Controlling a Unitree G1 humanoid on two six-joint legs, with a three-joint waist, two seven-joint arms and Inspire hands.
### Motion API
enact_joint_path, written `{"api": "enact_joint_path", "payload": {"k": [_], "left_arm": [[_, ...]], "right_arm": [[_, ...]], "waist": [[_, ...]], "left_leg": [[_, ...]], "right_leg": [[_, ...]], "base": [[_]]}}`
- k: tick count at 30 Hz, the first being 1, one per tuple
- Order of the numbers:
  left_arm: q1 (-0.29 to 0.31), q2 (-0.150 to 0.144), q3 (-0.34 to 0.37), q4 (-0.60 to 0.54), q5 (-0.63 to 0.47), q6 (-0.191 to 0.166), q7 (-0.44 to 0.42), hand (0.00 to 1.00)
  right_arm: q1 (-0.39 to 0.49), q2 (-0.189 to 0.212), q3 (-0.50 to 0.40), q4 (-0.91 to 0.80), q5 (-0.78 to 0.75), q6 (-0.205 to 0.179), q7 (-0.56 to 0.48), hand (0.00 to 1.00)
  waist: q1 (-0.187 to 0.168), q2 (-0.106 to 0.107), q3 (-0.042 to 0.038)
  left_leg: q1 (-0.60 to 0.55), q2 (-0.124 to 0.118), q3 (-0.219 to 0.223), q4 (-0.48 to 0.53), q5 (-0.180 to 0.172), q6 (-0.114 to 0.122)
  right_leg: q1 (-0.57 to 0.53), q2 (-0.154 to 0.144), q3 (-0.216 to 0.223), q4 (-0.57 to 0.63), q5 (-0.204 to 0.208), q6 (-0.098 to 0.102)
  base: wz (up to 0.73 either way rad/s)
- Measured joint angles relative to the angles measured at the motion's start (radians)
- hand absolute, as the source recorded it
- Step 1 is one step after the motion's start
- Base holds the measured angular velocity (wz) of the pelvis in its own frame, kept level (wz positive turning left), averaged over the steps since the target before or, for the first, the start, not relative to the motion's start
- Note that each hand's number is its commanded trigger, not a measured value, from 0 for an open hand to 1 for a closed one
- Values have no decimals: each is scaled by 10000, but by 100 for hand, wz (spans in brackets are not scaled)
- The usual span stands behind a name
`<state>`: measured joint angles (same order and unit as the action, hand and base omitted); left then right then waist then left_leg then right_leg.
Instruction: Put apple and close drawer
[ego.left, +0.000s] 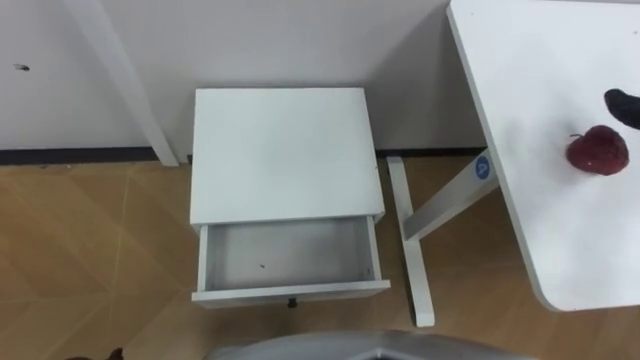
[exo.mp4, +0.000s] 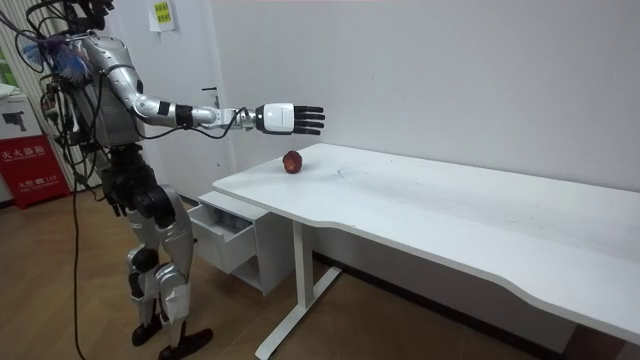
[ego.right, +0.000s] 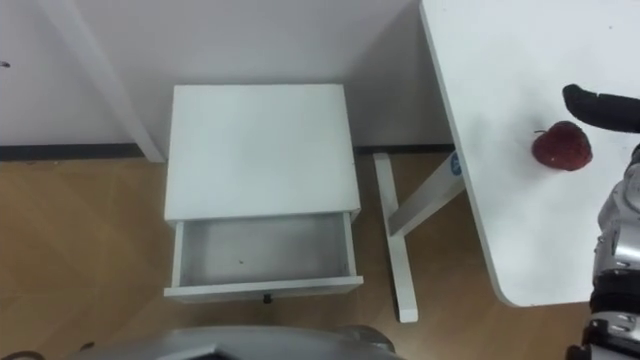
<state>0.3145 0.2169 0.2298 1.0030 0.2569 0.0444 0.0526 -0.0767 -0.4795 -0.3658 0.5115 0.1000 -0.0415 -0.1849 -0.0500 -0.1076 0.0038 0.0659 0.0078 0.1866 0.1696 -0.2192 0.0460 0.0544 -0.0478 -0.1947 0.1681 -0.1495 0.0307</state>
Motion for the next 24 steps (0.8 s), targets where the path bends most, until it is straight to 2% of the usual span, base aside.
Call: {"api": "enact_joint_path", "payload": {"k": [9, 16, 24], "left_arm": [[-10, 17, -2, 16, 123, -17, 3, 0], [-64, 64, -11, 495, 128, -78, 41, 0], [-119, 62, -14, 508, 203, -75, 47, 0]], "right_arm": [[7, -42, 500, 78, -574, -6, 671, 0], [61, -48, 742, 1066, -1093, -1, 1055, 0], [365, -46, 1007, 1069, -1142, -1, 1351, 0]], "waist": [[36, -37, -1], [142, -49, 14], [280, 9, -18]], "left_leg": [[31, 0, -18, 15, 0, 0], [129, -14, -132, 21, -1, 0], [139, -13, -296, 111, -1, 0]], "right_leg": [[37, 0, -4, -1, 0, 0], [196, -4, -77, -4, 0, 0], [316, -10, -219, -5, -1, 0]], "base": [[0], [4], [5]]}}
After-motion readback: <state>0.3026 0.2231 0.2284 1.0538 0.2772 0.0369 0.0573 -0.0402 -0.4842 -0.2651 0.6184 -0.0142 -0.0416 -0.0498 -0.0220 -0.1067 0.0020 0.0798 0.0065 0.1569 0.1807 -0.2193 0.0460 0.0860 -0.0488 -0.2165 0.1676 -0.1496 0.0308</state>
